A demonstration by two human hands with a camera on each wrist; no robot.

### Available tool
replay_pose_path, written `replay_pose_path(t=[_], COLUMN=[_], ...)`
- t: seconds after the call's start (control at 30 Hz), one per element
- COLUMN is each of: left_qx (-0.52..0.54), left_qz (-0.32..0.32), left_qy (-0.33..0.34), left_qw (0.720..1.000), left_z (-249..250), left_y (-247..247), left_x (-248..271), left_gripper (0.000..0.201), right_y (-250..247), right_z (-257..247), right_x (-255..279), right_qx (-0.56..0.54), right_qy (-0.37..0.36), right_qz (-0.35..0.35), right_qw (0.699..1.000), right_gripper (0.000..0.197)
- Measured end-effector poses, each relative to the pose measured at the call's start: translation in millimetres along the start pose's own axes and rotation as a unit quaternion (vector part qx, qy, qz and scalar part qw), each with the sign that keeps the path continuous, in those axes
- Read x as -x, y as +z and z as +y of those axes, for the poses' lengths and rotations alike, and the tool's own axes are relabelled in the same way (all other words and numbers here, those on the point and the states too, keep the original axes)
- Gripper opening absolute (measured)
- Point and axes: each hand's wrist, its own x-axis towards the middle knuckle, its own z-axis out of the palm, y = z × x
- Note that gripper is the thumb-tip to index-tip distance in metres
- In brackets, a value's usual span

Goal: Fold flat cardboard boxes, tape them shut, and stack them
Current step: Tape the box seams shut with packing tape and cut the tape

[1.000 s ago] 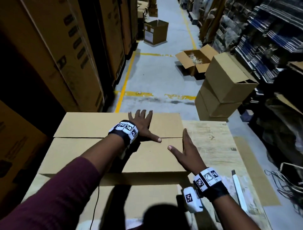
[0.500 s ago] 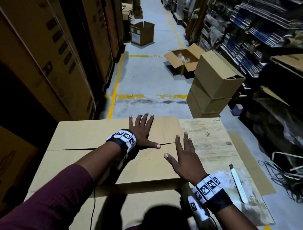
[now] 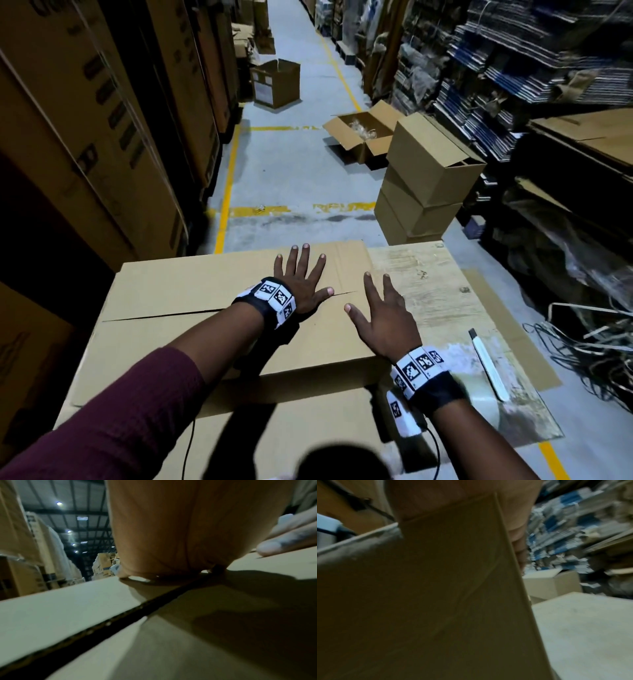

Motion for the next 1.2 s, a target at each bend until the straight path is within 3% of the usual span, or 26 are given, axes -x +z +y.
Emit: replay_pose_path(t=[0.13,0.27,0.4,0.5,0.57,0.67,0.77,0.9,1.07,1.13,1.2], left_qx=[0.002,0.079,0.152,0.201,0.261,0.324,0.360,0.372,0.427,0.472,0.564], left_qz=[-0.024,-0.031,0.028,0.084,0.123,0.172,0.118,0.048,-0.042,-0.073,-0.107], left_qy=[0.054,0.107,0.129,0.164,0.210,0.266,0.282,0.230,0.033,-0.039,-0.103], left_qw=[0.998,0.991,0.979,0.962,0.934,0.892,0.881,0.898,0.902,0.878,0.812], left_z=[4,16,57,99,132,183,231,273,291,297,309], left_y=[-16,-26,-42,-49,-43,-27,-11,26,113,149,174], left_x=[14,33,55,68,73,77,75,56,34,29,22], left_gripper=[0.073,0.075,0.076,0.073,0.067,0.049,0.039,0.037,0.024,0.033,0.052], right_y=[1,-7,-29,-32,-25,-11,6,20,30,30,29], right_z=[4,13,44,95,140,197,237,265,260,259,266], right_x=[2,8,26,37,44,62,82,89,78,77,78], right_qx=[-0.099,-0.131,-0.156,-0.147,-0.102,-0.047,-0.023,-0.078,-0.123,-0.148,-0.174], right_qy=[-0.002,-0.031,-0.054,-0.008,0.073,0.217,0.281,0.251,0.190,0.209,0.217], right_qz=[0.071,0.070,0.131,0.143,0.101,-0.024,-0.083,-0.094,-0.108,-0.102,-0.084], right_qw=[0.992,0.988,0.978,0.979,0.987,0.975,0.956,0.960,0.968,0.961,0.957], right_gripper=[0.071,0.067,0.058,0.057,0.069,0.100,0.110,0.086,0.064,0.057,0.053])
